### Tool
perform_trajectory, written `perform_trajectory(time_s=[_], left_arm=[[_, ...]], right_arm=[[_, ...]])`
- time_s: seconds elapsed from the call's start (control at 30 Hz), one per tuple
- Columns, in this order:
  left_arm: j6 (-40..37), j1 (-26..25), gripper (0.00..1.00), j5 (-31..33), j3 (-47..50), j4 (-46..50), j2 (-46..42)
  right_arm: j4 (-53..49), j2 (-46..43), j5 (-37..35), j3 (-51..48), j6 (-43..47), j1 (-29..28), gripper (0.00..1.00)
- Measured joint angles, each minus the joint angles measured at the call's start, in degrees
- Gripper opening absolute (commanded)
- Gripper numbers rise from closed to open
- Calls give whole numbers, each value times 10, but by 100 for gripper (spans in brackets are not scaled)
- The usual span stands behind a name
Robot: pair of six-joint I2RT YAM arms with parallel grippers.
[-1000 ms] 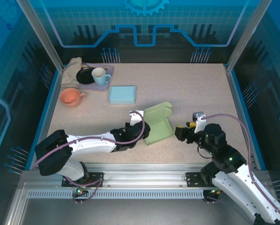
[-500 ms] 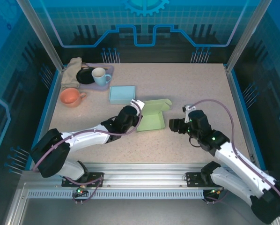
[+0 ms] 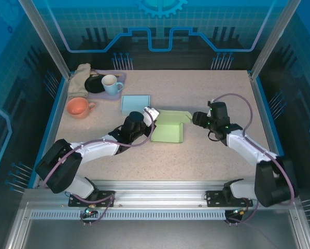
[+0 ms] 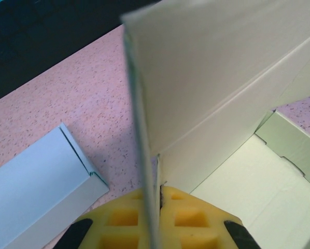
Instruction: Fold the paper box
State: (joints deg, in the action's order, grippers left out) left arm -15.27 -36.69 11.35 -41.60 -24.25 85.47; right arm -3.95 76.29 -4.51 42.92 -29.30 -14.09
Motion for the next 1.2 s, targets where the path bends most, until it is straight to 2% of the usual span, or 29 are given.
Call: perform_trajectory(time_s=[0.2, 0.43, 0.73, 0.87, 1.03, 1.2], left_arm=[[-2, 25, 5, -27, -12, -6, 35], [8, 27, 5, -37, -55, -3, 81], [76, 27, 6, -37, -97, 12, 132], [94, 28, 5, -31, -94, 10, 134], [110, 31, 5, -28, -76, -5, 134], [114, 32, 5, -26, -54, -30, 129]], right_arm=[[42, 65, 53, 13, 1, -7, 60], [63, 69, 70, 13, -3, -44, 59], [83, 66, 57, 5, -14, -93, 60], [74, 24, 14, -30, -31, -93, 61], [66, -70, -37, -100, -68, -95, 61], [50, -126, -63, -134, -91, -119, 61]])
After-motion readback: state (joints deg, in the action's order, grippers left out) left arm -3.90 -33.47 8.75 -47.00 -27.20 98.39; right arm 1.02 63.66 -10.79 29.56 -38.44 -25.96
